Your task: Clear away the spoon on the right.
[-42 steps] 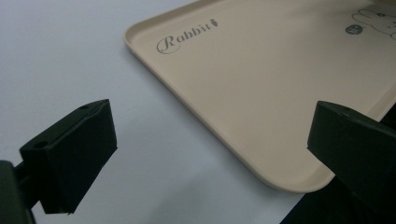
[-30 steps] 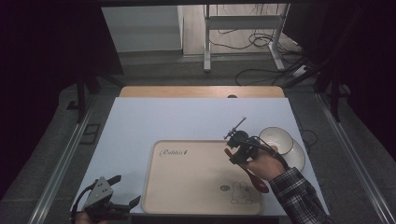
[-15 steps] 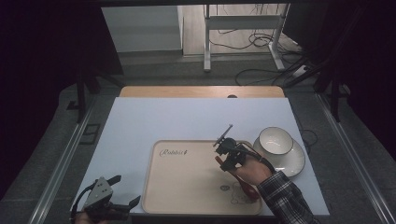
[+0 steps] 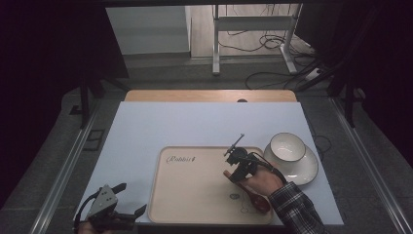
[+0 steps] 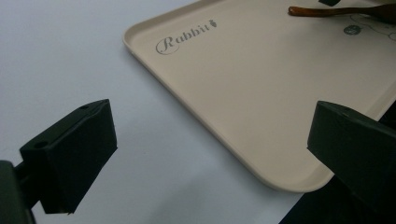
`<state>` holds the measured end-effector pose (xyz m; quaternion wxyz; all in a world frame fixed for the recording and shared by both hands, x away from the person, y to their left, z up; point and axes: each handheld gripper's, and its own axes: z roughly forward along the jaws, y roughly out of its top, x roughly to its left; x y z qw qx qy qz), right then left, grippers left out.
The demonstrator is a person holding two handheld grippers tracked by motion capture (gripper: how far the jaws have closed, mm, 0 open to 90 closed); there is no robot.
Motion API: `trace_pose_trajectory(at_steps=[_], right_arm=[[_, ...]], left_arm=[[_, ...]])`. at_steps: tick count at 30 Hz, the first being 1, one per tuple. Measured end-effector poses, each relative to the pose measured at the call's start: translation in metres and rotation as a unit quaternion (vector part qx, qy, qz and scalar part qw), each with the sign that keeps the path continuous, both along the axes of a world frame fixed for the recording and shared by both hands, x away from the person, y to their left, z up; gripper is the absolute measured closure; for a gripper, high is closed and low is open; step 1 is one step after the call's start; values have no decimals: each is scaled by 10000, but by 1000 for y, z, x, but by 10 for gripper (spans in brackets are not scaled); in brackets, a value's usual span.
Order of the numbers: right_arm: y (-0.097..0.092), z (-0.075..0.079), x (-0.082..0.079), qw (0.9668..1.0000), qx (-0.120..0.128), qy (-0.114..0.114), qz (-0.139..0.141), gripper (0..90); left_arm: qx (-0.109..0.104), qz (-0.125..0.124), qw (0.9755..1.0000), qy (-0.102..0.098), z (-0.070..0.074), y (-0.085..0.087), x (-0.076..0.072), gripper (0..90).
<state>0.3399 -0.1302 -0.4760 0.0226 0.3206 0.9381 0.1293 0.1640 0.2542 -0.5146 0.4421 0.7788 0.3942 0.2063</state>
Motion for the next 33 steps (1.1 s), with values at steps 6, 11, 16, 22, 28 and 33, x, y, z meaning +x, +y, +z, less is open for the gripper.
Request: trace_pose_trajectory(at_steps=[6,11,16,22,28,33], right_arm=[[-4,5,-5,9991,252,-287,171,540],[-5,-1,-12,9977,391,-380,390,739],[-3,-6,-16,9966,517,-349,530,875],[-3,-16,-18,9969,322,-347,629,898],[-9,-19,-15,9975,293,-392,504,898],[-16,-20,-12,9979,296,-440,382,898]], left_arm=[[-3,1,10000,3,0,0,0,10],[-1,-3,10000,2,0,0,0,10],[-2,-4,10000,3,0,0,0,11],[-1,-5,10000,1,0,0,0,11],[0,-8,10000,3,0,0,0,11],[-4,-8,10000,6,0,0,0,12]])
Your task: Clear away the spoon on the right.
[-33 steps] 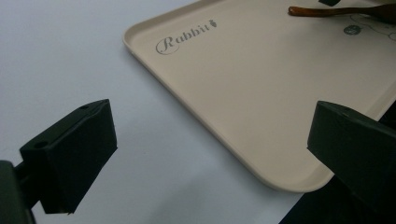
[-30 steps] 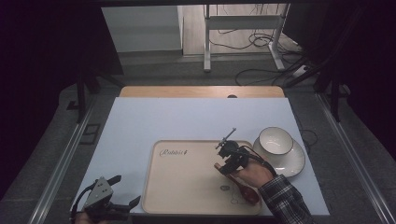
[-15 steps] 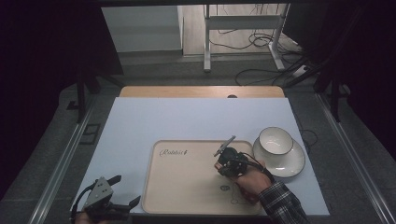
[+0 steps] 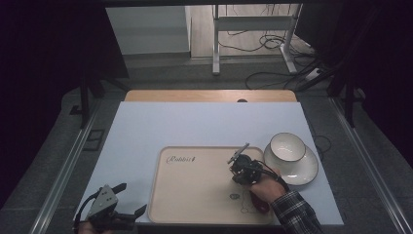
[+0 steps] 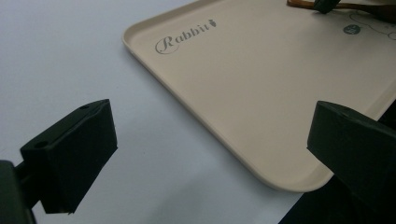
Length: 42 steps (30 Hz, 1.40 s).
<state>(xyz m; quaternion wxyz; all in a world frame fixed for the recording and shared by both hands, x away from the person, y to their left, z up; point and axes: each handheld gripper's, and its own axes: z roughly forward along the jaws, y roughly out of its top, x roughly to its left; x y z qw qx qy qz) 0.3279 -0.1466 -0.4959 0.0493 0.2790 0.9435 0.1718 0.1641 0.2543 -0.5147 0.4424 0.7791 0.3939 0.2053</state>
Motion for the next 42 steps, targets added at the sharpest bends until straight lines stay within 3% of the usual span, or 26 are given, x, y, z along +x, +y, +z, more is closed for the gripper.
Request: trace_pose_trajectory(at_steps=[26,42], right_arm=[[-52,3,16,9972,98,-159,-719,897],[-46,15,7,9971,321,-444,-537,763]], left_arm=[[28,-3,10000,-7,0,0,0,12],[33,-5,10000,-14,0,0,0,12]])
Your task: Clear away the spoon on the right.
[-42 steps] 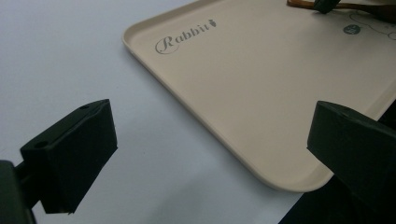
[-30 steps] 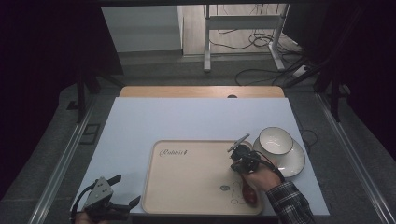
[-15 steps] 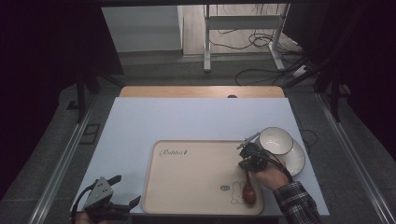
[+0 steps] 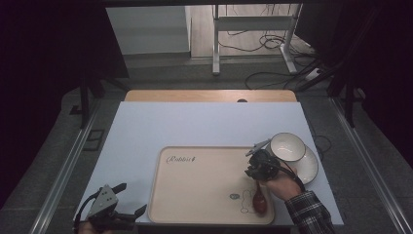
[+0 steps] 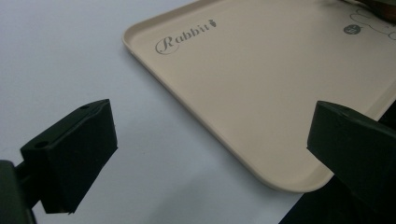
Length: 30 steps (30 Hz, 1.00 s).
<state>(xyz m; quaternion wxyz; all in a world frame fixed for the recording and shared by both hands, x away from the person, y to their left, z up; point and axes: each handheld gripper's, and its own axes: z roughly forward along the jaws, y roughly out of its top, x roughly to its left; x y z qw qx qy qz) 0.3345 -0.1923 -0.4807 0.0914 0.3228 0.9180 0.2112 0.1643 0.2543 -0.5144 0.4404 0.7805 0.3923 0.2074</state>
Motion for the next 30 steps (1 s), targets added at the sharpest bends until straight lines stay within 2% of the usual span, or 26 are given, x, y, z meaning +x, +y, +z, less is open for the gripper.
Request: trace_pose_trajectory(at_steps=[12,23,30], right_arm=[[-3,9,-8,9996,213,-183,33,652],[-10,14,-16,9985,449,-311,-60,524],[-15,17,-21,9977,501,-425,-133,457]], left_arm=[[7,-6,10000,9,0,0,0,12],[10,3,10000,9,0,0,0,12],[20,2,10000,9,0,0,0,12]])
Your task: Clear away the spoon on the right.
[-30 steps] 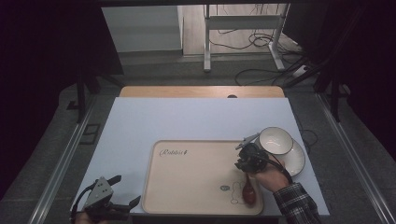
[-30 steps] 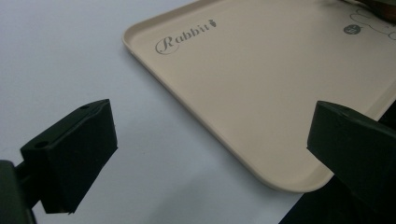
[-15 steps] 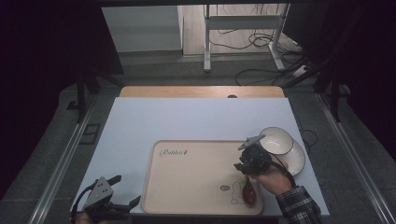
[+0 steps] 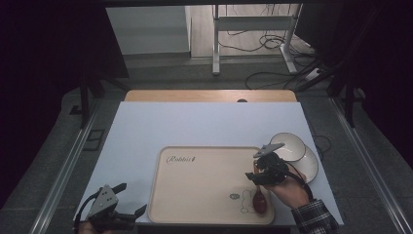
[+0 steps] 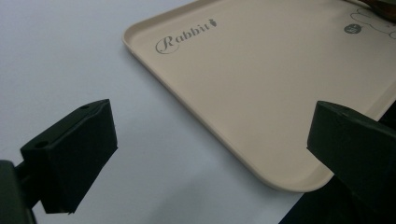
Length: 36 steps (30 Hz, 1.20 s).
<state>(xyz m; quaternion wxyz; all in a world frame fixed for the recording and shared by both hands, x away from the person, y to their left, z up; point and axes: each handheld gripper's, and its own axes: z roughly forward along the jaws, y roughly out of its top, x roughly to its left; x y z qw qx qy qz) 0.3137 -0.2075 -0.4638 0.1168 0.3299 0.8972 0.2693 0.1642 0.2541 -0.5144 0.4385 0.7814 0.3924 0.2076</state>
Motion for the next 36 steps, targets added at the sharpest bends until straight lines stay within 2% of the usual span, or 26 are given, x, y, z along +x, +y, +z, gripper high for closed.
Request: trace_pose_trajectory(at_steps=[18,27,36], right_arm=[[-11,-2,-18,9985,231,-491,-29,281],[-19,-7,-25,9972,377,-642,-104,217],[-26,-12,-32,9962,530,-671,-162,147]], left_arm=[[-12,2,10000,10,0,0,0,12],[-10,3,10000,18,0,0,0,12],[-1,1,10000,16,0,0,0,12]])
